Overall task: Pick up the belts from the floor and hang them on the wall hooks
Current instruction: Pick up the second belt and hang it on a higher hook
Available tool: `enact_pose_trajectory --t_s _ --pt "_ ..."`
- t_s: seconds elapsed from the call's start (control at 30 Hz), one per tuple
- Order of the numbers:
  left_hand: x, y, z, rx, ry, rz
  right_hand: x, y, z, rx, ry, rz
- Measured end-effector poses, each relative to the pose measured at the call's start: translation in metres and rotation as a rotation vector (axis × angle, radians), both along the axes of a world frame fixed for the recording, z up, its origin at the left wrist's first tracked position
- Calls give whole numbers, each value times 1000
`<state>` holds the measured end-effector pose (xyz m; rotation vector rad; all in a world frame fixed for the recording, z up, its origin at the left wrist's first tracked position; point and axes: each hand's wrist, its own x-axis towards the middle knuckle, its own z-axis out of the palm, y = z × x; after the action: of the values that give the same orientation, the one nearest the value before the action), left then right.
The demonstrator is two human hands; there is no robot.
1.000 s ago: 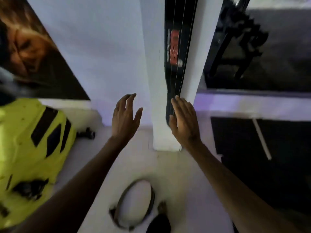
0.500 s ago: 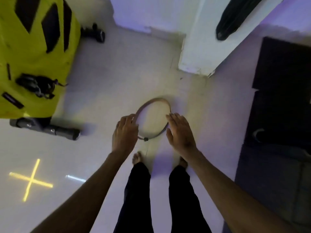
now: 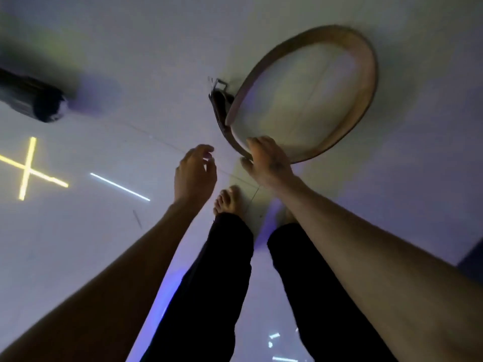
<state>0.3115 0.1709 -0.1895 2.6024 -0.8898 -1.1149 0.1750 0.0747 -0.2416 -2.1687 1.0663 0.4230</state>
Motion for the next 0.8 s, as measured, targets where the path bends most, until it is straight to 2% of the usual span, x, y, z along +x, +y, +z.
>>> enact_pose_trajectory --t_s 0.13,0.23,0.3,0.37,0.47,0.63,0.8 --pt "8 16 -62 61 -1 277 22 9 -76 -10 18 6" --pt "2 30 -73 72 52 288 26 9 -92 -70 -37 10" --pt "-1 33 -66 65 83 221 28 5 -77 -30 -18 33" --pt "0 25 -48 49 101 206 25 -5 -51 -4 -34 35" --pt "1 -1 -7 14 176 303 14 -25 18 111 -26 1" --pt "-9 -64 88 -82 299 426 -25 -49 140 224 -111 -121" --pt "-18 -126 189 -347 593 519 -61 -79 250 280 -270 -316"
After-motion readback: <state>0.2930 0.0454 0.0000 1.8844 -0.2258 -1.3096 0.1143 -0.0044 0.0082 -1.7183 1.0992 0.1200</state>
